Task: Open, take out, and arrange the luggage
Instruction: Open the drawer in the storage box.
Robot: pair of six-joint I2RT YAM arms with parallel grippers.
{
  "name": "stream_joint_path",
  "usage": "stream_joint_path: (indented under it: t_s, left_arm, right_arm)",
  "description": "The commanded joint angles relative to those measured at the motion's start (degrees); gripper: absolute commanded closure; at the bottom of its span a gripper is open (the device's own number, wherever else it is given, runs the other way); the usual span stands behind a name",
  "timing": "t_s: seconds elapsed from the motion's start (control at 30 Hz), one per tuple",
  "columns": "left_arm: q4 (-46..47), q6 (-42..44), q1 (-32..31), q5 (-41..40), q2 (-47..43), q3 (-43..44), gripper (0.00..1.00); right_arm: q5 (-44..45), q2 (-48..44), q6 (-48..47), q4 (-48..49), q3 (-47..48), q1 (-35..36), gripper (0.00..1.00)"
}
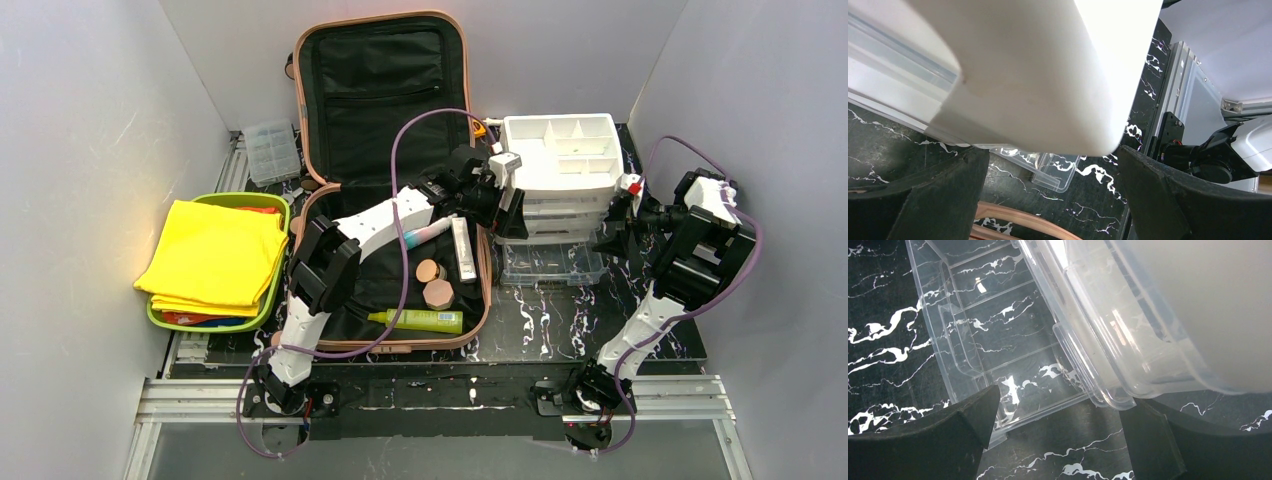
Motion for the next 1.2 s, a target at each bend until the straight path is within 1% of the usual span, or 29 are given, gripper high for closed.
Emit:
stream_joint_path:
  t_s: [0.0, 0.3, 0.63, 0.9, 1.17]
  left_arm:
    - [-1.8, 0.2, -0.8, 2.4, -1.9, -1.5, 0.01]
    - [-3.8, 1.2, -0.8, 0.5, -3.3, -2.2, 0.01]
    - [-3.3, 0.6, -0.8, 3.5, -4.7, -4.4, 0.01]
    - [-3.0, -0.7, -1.4, 5.9, -5.9, -6.3, 0.01]
    - [-2.9, -0.8, -2.6, 6.3, -7.5, -8.4, 0.01]
  right_arm:
    - [2.0, -2.7, -1.0, -1.6, 0.7, 0.3, 0.05]
    - [6.5, -6.1, -2.0, -1.6, -1.8, 0.2, 0.06]
    - [10.2, -9.3, -2.5, -1.6, -4.3, 0.3, 0.11]
    - [11.7, -11.1, -1.8, -1.7, -4.7, 0.3, 0.11]
    - [13.5, -12.5, -2.3, -1.7, -6.5, 0.3, 0.11]
